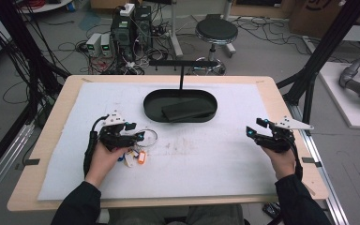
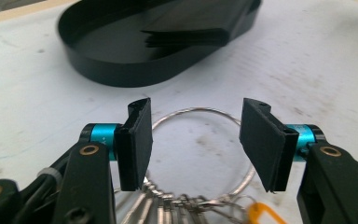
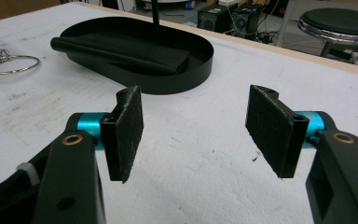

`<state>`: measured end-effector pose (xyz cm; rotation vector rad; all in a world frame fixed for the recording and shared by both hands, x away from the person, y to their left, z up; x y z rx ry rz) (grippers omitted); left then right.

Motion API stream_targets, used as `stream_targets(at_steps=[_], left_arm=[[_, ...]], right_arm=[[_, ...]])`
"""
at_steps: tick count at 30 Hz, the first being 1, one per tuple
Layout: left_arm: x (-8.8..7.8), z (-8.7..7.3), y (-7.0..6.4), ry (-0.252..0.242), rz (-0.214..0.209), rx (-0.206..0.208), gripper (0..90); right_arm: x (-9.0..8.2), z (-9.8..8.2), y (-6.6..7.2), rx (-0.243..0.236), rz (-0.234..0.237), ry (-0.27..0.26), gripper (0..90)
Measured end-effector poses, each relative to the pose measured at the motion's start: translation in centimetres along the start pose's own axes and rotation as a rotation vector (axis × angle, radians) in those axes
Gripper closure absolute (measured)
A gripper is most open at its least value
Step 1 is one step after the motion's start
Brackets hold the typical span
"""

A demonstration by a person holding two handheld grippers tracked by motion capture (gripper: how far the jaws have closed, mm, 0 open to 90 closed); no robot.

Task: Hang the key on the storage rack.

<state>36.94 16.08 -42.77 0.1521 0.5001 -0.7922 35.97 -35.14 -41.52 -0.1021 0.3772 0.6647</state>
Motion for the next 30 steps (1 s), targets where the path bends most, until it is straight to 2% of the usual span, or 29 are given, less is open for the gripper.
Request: stream_targets(at_steps=[3,5,6,8,9,10,11,12,13,14,15,16,17,20,24,30], left_arm=[[-0.3,-0.1,-1.0,-0.012,-0.031,0.042,44.4],[-0.3,-0.3,-1.4,0.000,-0.036,0.073,46.4],[-0.1,-0.5,-1.7,0.019,-0.044,0.097,47.9],[0.0,-0.6,-1.8,0.031,-0.048,0.109,48.5],[0.2,-0.8,-2.2,0.049,-0.054,0.136,49.2],[0.4,-0.9,-2.5,0.062,-0.053,0.154,50.5],[0.4,-0.9,-2.5,0.062,-0.053,0.154,50.8],[0.8,-1.0,-2.8,0.085,-0.047,0.191,50.9],[0.8,-1.0,-2.8,0.085,-0.047,0.191,51.6],[1.2,-1.0,-3.1,0.103,-0.044,0.218,52.8],[1.2,-1.0,-3.1,0.103,-0.044,0.218,53.0],[1.5,-1.0,-3.3,0.123,-0.041,0.242,54.1],[1.5,-1.0,-3.3,0.123,-0.041,0.242,55.4],[2.1,-1.2,-3.7,0.158,-0.024,0.286,58.5],[2.5,-1.4,-3.8,0.176,-0.023,0.297,60.2],[2.8,-1.5,-3.7,0.222,-0.008,0.329,67.4]], right_arm=[[-0.1,0.0,-0.1,0.005,-0.002,-0.003,37.4],[-0.1,0.0,-0.2,0.007,-0.003,-0.005,37.4],[-0.1,0.0,-0.2,0.006,-0.001,-0.005,37.4],[0.0,0.0,-0.2,0.002,-0.002,-0.008,37.4],[0.1,0.0,-0.1,-0.001,0.000,-0.009,37.4],[0.1,0.0,-0.1,-0.001,0.000,-0.010,37.4],[0.1,0.0,-0.1,0.000,0.000,-0.009,37.4],[0.2,0.1,-0.1,-0.001,0.000,-0.009,37.5],[0.2,0.1,-0.1,0.001,0.001,-0.009,37.4],[0.3,0.1,0.0,0.002,0.001,-0.008,37.5],[0.3,0.1,-0.1,-0.003,0.001,-0.007,37.5],[0.3,0.1,0.0,-0.004,0.001,-0.007,37.5],[0.3,0.1,0.0,-0.004,0.001,-0.007,37.5],[0.2,0.1,0.0,0.000,0.001,-0.008,37.5],[0.2,0.1,0.0,-0.001,0.000,-0.009,37.5],[0.2,0.1,0.0,-0.002,0.002,-0.008,37.4]])
Point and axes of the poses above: each handheld gripper's, and its own axes: x roughly forward along the jaws, z roughly out of its top, y roughly to its left, the point moved 2 cm from there along x, roughly forward along the jaws, and after that the axes turned 2 degrees about z, right-handed, at the moved point
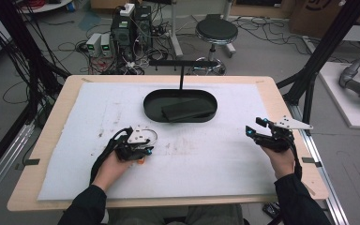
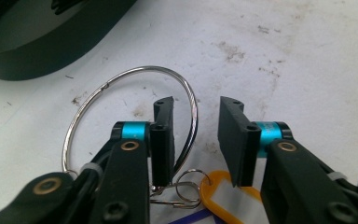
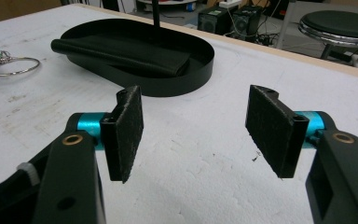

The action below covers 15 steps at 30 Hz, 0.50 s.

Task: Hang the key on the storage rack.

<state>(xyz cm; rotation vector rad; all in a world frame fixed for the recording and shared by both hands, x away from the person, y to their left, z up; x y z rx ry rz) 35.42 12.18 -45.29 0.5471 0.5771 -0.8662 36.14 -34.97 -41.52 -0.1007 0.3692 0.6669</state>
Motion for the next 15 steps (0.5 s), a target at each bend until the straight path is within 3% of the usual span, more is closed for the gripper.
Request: stream_targets(at_steps=[7,15], left_arm=[[0.16,-0.04,0.10,0.005,0.012,0.007,80.4],[-0.64,0.62,-0.10,-0.033,0.026,0.032,84.9]], right_arm=[[0.08,-0.02,0.04,-0.002,0.003,0.004,37.5],[0.08,-0.01,0.04,0.000,0.005,0.002,37.5]])
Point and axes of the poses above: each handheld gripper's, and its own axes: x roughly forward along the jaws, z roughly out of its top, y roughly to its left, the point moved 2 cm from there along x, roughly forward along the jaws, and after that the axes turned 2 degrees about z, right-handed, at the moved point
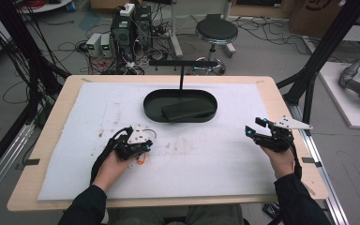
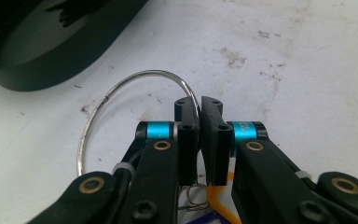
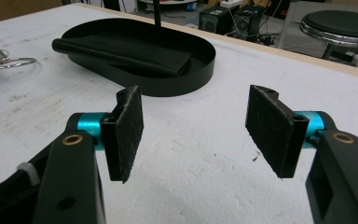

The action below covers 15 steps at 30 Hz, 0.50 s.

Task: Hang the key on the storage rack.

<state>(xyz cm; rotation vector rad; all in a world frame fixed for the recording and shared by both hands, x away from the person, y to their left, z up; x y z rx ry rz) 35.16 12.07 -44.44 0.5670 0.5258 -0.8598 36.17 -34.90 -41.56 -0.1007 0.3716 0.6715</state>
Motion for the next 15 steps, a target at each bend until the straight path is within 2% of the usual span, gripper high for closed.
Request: stream_targets(at_steps=[2,6,8,10,15], left_arm=[[-0.7,0.5,0.0,-0.033,0.004,-0.001,85.3],[-1.3,0.8,0.2,-0.067,0.010,-0.012,85.5],[-1.8,1.0,0.4,-0.096,0.015,-0.026,85.6],[-2.3,1.0,0.8,-0.136,0.015,-0.058,85.8],[-3.1,1.0,1.2,-0.160,0.020,-0.077,86.1]], right_arm=[[0.0,0.0,0.0,-0.003,0.000,-0.002,37.5],[0.0,0.0,0.0,-0.003,0.000,-0.001,37.5],[0.0,0.0,0.0,-0.003,-0.001,-0.001,37.5],[0.0,0.0,0.0,-0.004,0.000,-0.002,37.5],[0.0,0.0,0.0,-0.003,-0.001,-0.002,37.5]])
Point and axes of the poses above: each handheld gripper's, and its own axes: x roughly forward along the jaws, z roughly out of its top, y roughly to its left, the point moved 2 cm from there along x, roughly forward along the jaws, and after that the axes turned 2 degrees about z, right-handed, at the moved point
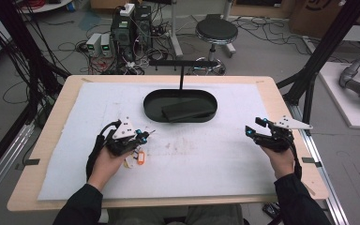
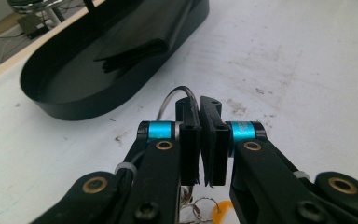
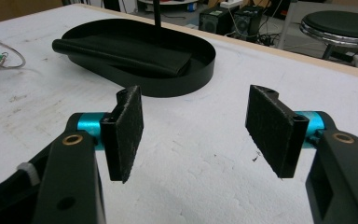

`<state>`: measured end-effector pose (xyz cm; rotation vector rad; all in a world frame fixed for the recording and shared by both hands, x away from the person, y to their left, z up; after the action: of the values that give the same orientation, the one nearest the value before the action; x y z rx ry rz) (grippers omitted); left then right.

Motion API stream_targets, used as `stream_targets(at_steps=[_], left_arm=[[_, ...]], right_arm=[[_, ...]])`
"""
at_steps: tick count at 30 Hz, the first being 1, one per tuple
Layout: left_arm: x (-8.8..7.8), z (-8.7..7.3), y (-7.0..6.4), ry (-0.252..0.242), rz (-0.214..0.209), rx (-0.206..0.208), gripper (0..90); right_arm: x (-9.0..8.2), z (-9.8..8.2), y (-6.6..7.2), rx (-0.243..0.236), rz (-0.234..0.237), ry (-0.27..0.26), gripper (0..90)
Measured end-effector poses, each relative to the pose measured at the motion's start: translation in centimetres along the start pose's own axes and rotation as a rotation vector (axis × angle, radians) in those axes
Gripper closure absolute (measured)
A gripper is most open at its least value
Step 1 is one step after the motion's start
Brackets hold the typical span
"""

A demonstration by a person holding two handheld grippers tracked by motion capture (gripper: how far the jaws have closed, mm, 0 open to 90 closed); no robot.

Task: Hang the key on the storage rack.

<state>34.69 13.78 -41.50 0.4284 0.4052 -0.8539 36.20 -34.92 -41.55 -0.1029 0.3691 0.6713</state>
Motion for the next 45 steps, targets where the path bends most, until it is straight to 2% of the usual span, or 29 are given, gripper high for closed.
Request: stream_targets(at_steps=[10,18,20,34,39,45], left_arm=[[-0.9,0.3,0.6,-0.055,0.016,-0.036,86.3],[-1.0,-0.1,1.2,-0.058,0.031,-0.073,86.2],[-1.0,-0.2,1.2,-0.054,0.043,-0.072,86.1],[-1.1,-0.3,1.4,-0.032,0.045,-0.074,86.3],[-1.6,0.2,1.4,-0.068,0.046,-0.081,86.4],[-2.5,1.5,1.5,-0.109,0.058,-0.069,86.4]], right_arm=[[0.0,0.0,0.0,0.001,0.001,0.001,37.5],[0.0,0.0,0.0,0.002,0.002,0.002,37.5],[0.1,0.0,0.0,0.000,0.002,0.003,37.4],[0.1,0.0,0.0,0.001,0.007,0.005,37.4],[0.2,0.0,0.0,0.002,0.008,0.005,37.5],[0.1,0.0,0.0,0.009,0.005,0.001,37.5]])
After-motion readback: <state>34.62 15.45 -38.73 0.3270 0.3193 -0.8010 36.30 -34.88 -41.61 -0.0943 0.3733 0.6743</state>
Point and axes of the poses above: each handheld gripper's, and its own axes: x roughly forward along the jaws, z roughly out of its top, y roughly to its left, the point moved 2 cm from there along x, roughly forward along the jaws, and after that the axes turned 2 degrees about z, right-handed, at the moved point
